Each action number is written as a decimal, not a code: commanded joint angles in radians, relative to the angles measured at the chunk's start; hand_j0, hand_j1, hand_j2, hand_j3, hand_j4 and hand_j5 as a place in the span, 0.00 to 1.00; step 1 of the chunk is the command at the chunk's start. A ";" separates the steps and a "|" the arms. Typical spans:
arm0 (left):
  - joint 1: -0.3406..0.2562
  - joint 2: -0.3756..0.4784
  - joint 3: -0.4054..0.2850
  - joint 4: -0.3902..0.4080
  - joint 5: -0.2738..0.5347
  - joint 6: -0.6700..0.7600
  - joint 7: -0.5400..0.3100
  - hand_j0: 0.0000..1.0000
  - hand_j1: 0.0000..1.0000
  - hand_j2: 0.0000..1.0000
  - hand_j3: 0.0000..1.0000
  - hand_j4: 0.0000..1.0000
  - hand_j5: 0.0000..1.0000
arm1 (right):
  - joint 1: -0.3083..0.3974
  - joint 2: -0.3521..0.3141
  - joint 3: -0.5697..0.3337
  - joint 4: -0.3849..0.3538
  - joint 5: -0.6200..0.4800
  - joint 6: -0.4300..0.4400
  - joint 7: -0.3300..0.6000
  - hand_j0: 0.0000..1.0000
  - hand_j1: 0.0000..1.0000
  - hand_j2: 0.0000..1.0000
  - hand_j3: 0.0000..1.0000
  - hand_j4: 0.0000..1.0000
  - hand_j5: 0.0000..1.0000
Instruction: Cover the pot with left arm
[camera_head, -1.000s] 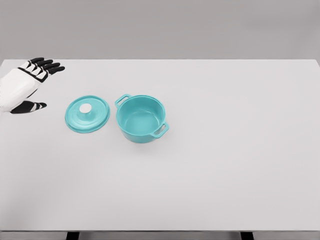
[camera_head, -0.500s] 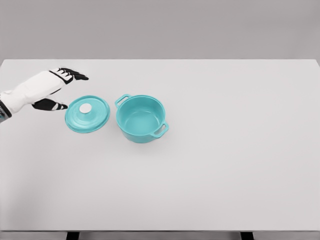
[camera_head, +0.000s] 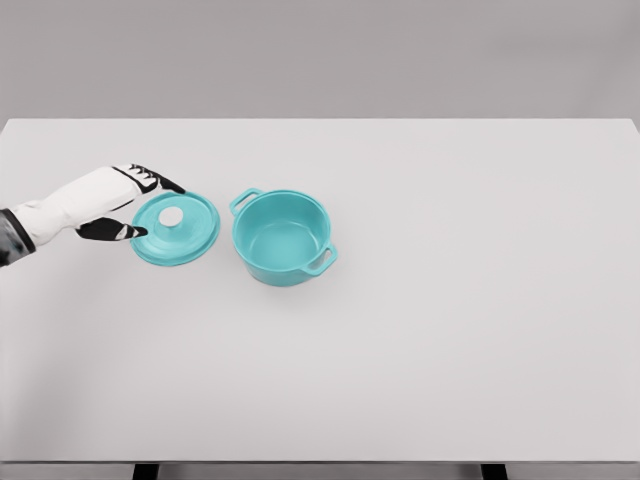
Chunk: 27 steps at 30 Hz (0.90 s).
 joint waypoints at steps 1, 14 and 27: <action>0.000 -0.004 -0.001 0.000 0.006 0.001 0.001 0.79 0.79 0.79 0.79 0.79 0.79 | 0.000 0.000 0.000 0.000 0.000 0.000 0.000 1.00 1.00 1.00 1.00 1.00 1.00; -0.005 -0.024 -0.022 0.020 0.003 0.001 0.001 0.76 0.76 0.76 0.76 0.76 0.76 | 0.000 0.000 0.000 0.000 0.000 0.000 0.000 1.00 1.00 1.00 1.00 1.00 1.00; -0.014 -0.068 -0.021 0.082 0.003 0.001 0.001 0.76 0.76 0.76 0.76 0.76 0.76 | 0.000 0.000 0.000 0.000 0.000 0.000 0.000 1.00 1.00 1.00 1.00 1.00 1.00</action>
